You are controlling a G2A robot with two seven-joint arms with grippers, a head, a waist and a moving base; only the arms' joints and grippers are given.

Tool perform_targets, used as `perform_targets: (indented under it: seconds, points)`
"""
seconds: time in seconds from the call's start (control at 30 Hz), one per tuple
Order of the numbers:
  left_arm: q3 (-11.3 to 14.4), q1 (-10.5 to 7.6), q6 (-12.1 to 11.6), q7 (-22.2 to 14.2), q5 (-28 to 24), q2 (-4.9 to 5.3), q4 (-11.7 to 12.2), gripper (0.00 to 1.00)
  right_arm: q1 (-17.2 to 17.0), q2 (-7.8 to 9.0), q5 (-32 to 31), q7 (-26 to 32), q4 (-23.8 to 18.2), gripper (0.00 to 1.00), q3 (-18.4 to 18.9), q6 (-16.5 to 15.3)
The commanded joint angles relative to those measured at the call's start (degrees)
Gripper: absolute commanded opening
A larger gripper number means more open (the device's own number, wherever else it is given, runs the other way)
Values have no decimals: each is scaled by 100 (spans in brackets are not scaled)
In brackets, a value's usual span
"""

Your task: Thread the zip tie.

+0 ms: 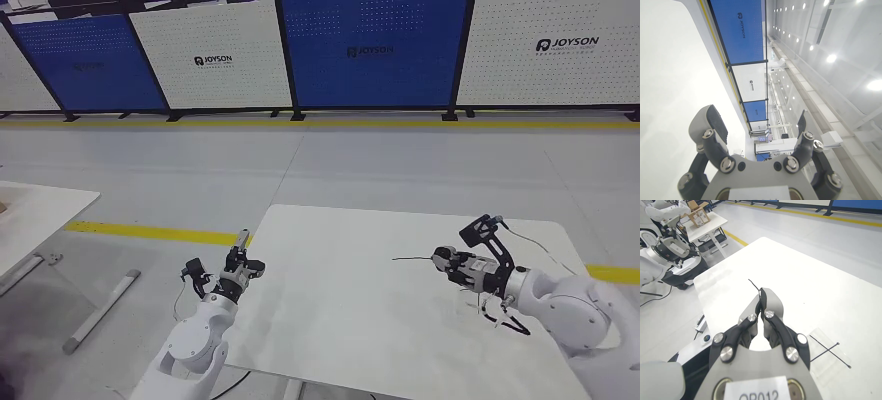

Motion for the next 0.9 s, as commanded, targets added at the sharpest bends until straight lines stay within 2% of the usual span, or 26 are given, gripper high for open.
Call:
perform_targets:
  seconds: [0.0,0.1,0.17,0.27,0.3,0.47,0.5,0.57,0.63,0.7,0.87]
  points:
    - [0,0,0,0,0,0,0,100,0,0,0,0,0,0,0,0]
    - [0,0,0,0,0,0,0,100,0,0,0,0,0,0,0,0]
    - [19,-11,11,-31,-26,-3,-16,100,-26,-2,-213,-109,-73,0,-7,0]
    - [13,-14,391,-332,-192,3,-228,100,-56,20,-862,-384,-282,0,-36,0]
    - [-4,-1,551,-417,-257,7,-320,100,-87,29,-1035,-525,-346,0,-61,0]
    - [-78,-101,1852,-706,-652,32,-861,100,-133,128,-1597,-1036,-422,0,-183,0]
    - [-60,-123,1948,-736,-667,37,-916,100,-128,148,-1681,-1110,-452,0,-226,0]
    - [74,-114,1948,-816,-699,59,-889,100,-114,201,-1889,-1238,-489,0,-345,0]
    - [224,-109,1948,-1009,-770,110,-773,100,-85,240,-1801,-1269,-513,0,-469,0]
    - [428,-98,1948,-1581,-852,239,-514,100,-69,254,-1558,-1356,-506,0,-506,0]
    - [435,-106,1948,-1658,-877,261,-488,100,-69,254,-1558,-1356,-506,0,-506,0]
